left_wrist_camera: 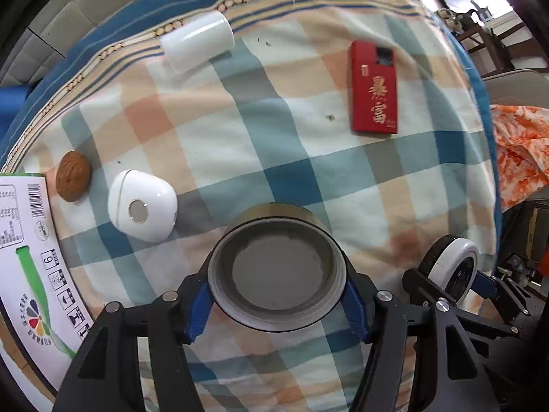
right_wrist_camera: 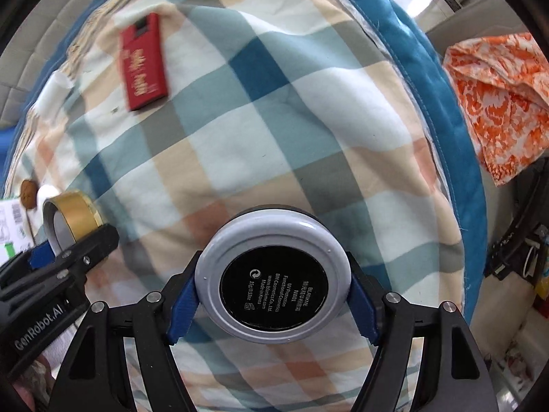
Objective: Organize rigid objects
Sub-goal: 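Carry both lids into the box and open both tools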
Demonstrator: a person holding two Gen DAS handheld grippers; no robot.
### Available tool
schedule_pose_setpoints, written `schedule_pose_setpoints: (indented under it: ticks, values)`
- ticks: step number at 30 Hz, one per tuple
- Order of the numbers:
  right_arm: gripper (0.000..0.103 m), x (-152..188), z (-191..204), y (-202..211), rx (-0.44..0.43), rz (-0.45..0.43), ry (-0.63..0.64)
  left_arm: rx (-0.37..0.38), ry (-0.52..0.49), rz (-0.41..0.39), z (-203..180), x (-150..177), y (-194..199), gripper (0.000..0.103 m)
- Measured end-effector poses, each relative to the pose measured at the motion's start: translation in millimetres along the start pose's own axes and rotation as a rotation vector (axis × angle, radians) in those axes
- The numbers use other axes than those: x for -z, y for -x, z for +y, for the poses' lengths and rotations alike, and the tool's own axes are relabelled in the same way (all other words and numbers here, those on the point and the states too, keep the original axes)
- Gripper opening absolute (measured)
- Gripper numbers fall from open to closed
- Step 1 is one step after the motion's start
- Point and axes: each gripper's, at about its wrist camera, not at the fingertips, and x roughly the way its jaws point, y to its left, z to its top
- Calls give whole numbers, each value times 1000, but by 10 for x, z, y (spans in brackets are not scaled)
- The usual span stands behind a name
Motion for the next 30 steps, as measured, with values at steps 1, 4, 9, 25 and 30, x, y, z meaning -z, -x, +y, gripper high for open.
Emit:
schedule_pose_setpoints:
  ticks: [1, 4, 9, 25, 30]
  values:
    - [77, 31, 32, 52, 5, -12, 17, 3, 3, -13, 12, 26, 65, 62]
    - [77, 110, 106, 197, 3, -41, 45, 23, 11, -44, 57, 115, 249, 62]
    - [77, 254, 317, 495, -25, -76, 92, 64, 39, -101, 209, 318, 619, 62]
    - [77, 1081, 1815, 1463, -139, -200, 304, 90, 134, -312, 1547, 1157, 1749, 62]
    - [77, 1334, 2571, 1479, -170, -187, 380, 57, 213, -344, 2258, 1440, 1915, 62]
